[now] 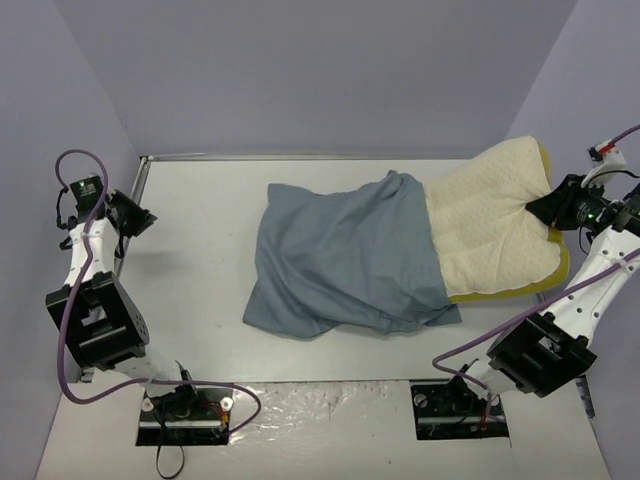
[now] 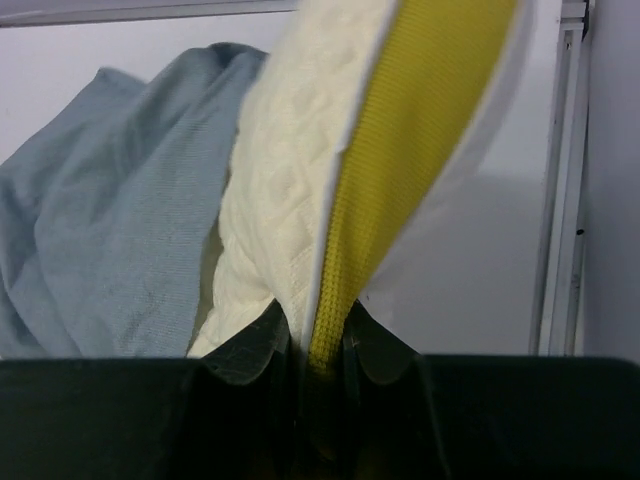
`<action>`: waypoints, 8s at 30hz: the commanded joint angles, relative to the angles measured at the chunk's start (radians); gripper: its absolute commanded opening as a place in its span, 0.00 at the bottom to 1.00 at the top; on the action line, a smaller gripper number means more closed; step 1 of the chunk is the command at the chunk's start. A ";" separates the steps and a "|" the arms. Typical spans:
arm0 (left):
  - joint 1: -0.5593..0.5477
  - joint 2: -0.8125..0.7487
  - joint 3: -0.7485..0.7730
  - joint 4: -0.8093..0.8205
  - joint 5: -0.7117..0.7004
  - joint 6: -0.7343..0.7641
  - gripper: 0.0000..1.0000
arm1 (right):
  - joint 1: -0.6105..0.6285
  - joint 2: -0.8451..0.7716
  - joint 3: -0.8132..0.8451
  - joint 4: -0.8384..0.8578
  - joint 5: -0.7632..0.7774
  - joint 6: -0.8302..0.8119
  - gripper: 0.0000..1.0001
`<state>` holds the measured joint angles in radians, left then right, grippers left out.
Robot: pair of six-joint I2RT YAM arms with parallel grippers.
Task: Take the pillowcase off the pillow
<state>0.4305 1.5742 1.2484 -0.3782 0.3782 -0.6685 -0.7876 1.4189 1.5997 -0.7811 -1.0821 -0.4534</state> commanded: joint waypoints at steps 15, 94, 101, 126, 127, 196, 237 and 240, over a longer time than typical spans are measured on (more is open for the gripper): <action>-0.905 -0.091 -0.065 0.237 0.188 0.478 0.80 | 0.344 -0.060 -0.127 0.203 0.139 0.131 0.00; -0.543 -0.545 -0.405 0.426 -0.868 0.626 0.02 | 0.133 -0.012 0.124 0.319 0.232 0.262 0.00; -0.503 -0.602 -0.391 0.464 -0.750 0.596 0.02 | 0.416 0.032 0.062 0.266 0.522 0.081 0.00; -0.529 -0.603 -0.188 0.394 -0.044 0.546 0.02 | 0.748 0.066 0.037 0.497 0.962 0.064 0.92; -0.529 -0.611 -0.187 0.394 -0.047 0.547 0.02 | 0.755 0.058 0.039 0.446 0.873 0.052 0.93; -0.753 -0.443 -0.138 0.234 -0.080 0.425 0.95 | 1.512 -0.121 -0.336 -0.161 0.709 -0.400 0.73; -0.817 -1.089 -0.455 0.051 -0.260 0.555 0.94 | 0.662 -0.705 -0.760 0.660 1.053 0.464 1.00; -0.825 -1.091 -0.457 0.053 -0.260 0.555 0.94 | 0.656 -0.732 -0.781 0.677 1.051 0.466 1.00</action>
<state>-0.3859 0.4816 0.7879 -0.3370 0.1070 -0.1303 -0.1223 0.7181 0.8349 -0.1741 -0.0303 0.0040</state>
